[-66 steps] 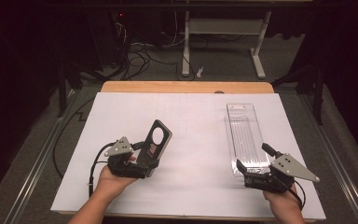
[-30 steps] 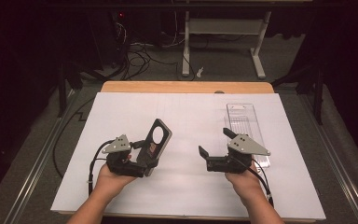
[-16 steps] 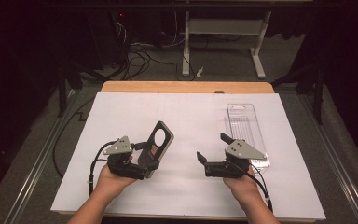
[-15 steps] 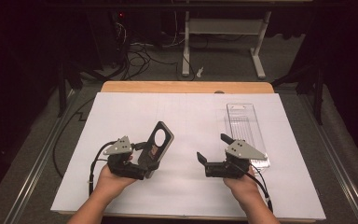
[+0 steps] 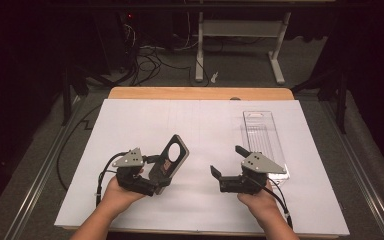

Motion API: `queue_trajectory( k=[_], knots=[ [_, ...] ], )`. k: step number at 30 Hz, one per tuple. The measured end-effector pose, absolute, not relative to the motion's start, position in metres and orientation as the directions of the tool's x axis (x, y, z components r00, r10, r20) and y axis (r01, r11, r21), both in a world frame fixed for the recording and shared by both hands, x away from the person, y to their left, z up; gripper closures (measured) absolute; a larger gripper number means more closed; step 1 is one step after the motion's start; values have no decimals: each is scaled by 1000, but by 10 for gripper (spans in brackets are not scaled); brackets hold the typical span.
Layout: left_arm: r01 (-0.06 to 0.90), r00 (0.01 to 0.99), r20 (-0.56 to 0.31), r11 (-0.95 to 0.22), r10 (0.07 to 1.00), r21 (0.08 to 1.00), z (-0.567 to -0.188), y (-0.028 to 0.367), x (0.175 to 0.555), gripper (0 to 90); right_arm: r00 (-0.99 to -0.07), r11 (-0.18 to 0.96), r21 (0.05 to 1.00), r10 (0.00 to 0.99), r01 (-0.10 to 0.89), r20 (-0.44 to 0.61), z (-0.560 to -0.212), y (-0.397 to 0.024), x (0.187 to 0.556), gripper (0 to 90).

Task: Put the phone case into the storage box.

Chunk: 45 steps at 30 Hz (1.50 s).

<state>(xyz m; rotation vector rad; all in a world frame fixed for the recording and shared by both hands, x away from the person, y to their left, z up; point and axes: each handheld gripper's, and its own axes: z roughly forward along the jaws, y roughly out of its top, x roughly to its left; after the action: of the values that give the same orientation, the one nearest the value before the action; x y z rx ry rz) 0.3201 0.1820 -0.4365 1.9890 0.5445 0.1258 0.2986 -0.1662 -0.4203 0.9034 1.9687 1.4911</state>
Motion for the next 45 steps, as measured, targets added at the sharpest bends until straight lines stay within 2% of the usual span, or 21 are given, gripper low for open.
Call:
queue_trajectory(
  k=[45],
  knots=[
    [276,941,-157,-412,300,868,-436,176,315,132,-781,202,955,623,217,46,-421,-164,292,1]
  ],
)
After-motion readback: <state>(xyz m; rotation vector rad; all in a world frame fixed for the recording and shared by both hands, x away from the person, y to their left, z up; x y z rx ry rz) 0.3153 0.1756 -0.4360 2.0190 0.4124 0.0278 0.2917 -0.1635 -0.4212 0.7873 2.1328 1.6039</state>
